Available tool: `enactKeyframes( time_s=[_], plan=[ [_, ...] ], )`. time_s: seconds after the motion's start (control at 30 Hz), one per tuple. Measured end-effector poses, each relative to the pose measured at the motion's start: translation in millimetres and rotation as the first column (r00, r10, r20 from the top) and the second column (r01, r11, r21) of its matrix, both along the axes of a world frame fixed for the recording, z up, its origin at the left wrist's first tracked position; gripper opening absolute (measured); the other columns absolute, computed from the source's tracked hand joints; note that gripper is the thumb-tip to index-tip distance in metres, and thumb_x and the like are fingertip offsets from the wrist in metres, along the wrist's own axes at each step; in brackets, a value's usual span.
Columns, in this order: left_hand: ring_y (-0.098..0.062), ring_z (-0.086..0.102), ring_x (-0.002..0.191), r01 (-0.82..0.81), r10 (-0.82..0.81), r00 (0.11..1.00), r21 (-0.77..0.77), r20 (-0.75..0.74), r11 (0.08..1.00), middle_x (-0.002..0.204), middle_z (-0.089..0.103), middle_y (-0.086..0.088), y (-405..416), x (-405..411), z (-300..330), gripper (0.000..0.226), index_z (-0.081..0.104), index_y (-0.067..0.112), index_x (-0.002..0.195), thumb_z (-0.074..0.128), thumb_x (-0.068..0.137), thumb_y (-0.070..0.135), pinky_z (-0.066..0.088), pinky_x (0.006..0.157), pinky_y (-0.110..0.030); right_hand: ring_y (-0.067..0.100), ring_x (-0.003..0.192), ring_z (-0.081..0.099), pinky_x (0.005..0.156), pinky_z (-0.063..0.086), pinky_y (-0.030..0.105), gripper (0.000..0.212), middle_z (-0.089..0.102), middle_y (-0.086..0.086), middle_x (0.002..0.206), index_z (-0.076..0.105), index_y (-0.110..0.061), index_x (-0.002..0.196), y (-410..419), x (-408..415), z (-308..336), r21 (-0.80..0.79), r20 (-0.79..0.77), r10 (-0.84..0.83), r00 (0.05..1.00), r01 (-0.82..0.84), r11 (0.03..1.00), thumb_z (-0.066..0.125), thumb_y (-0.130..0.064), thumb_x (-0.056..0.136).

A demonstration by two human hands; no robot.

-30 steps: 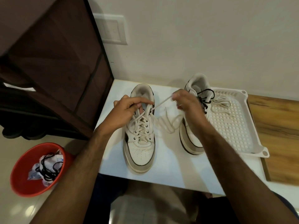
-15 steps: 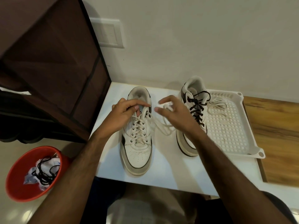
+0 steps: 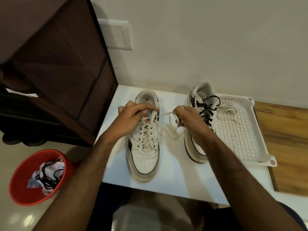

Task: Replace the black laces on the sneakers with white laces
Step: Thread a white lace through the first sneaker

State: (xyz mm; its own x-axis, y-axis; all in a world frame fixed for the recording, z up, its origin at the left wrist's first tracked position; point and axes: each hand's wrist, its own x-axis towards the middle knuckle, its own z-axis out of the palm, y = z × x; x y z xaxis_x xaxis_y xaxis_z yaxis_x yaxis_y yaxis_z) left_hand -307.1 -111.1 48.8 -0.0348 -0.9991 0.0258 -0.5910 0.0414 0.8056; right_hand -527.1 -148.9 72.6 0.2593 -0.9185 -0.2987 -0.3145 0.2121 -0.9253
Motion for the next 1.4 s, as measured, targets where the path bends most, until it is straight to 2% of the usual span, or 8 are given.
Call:
enactKeyframes(
  time_s=[0.27,0.47,0.57,0.7,0.87,1.0,1.17,1.4],
  plan=[
    [-0.008,0.043,0.106,0.078,-0.068,0.988,-0.062,0.138,0.995,0.096,0.062,0.023,6,2,-2,0.03,0.06,0.055,0.123,0.065,0.095,0.046,0.023,0.093,-0.03,0.021,0.072,0.07,0.067,0.053,0.031,0.017,0.069,0.008,0.08,0.054,-0.016,0.087,-6,3,9,0.517,0.479,-0.204,0.854,-0.086,0.852,0.048,-0.02,0.102],
    [-0.009,0.035,0.115,0.128,0.006,0.89,-0.263,0.456,0.956,0.129,0.039,0.015,16,-8,-1,0.064,0.049,0.037,0.13,0.081,0.076,0.045,0.017,0.091,-0.03,0.028,0.116,0.068,0.1,0.052,0.036,0.011,0.069,0.018,0.124,0.058,-0.01,0.106,-23,-15,22,0.47,0.78,-0.437,0.449,0.041,0.882,0.058,-0.012,0.095],
    [-0.019,0.04,0.117,0.211,0.031,0.78,-0.309,0.625,0.927,0.132,0.044,0.006,16,-22,-3,0.045,0.061,0.035,0.114,0.081,0.075,0.04,0.019,0.095,-0.038,0.026,0.124,0.064,0.107,0.05,0.041,0.039,0.059,0.016,0.139,0.047,-0.013,0.138,-27,-20,19,0.275,0.693,-0.341,0.635,0.205,0.939,0.057,-0.014,0.101],
    [-0.026,0.05,0.109,0.22,0.11,0.742,-0.395,0.661,0.892,0.123,0.055,0.002,16,-38,-7,0.016,0.071,0.029,0.092,0.08,0.081,0.023,0.025,0.089,-0.044,0.007,0.115,0.06,0.104,0.048,0.033,0.08,0.052,-0.002,0.136,0.02,-0.035,0.158,-24,-25,10,-0.177,0.114,-0.162,0.98,0.18,0.968,0.066,-0.016,0.095],
    [-0.009,0.052,0.095,0.163,0.04,0.922,-0.483,0.384,0.86,0.102,0.058,0.012,15,-32,0,0.012,0.075,0.029,0.094,0.064,0.092,0.034,0.024,0.084,-0.034,0.004,0.1,0.066,0.085,0.052,0.021,0.07,0.067,-0.004,0.109,0.031,-0.037,0.154,-24,-34,12,-0.298,0.001,-0.132,0.991,0.127,0.946,0.065,-0.019,0.096],
    [-0.011,0.06,0.076,-0.029,-0.002,0.997,-0.432,-0.071,0.902,0.088,0.065,0.013,17,-31,13,0.007,0.079,0.018,0.09,0.071,0.09,0.018,0.042,0.075,-0.039,0.017,0.119,0.05,0.102,0.038,0.045,0.028,0.058,-0.008,0.118,0.068,-0.036,0.116,-23,-33,19,-0.545,-0.543,-0.298,0.785,-0.059,0.837,0.055,-0.051,0.096],
    [-0.005,0.059,0.076,-0.123,0.067,0.988,-0.456,-0.137,0.881,0.085,0.063,0.019,21,-36,24,0.003,0.078,0.013,0.09,0.077,0.087,0.013,0.04,0.074,-0.018,0.0,0.106,0.059,0.096,0.046,0.031,0.027,0.066,-0.012,0.106,0.075,-0.033,0.092,12,-7,34,-0.189,-0.113,0.305,0.946,-0.322,0.928,0.057,-0.051,0.099],
    [-0.01,0.059,0.067,-0.236,0.185,0.971,-0.483,-0.151,0.843,0.078,0.068,0.007,19,-26,27,0.01,0.079,0.015,0.088,0.08,0.084,0.005,0.041,0.063,-0.018,0.014,0.097,0.064,0.086,0.046,0.02,0.017,0.069,-0.002,0.098,0.073,-0.008,0.094,24,11,19,-0.178,0.01,0.458,0.889,-0.449,0.875,0.065,-0.022,0.099]
  ],
)
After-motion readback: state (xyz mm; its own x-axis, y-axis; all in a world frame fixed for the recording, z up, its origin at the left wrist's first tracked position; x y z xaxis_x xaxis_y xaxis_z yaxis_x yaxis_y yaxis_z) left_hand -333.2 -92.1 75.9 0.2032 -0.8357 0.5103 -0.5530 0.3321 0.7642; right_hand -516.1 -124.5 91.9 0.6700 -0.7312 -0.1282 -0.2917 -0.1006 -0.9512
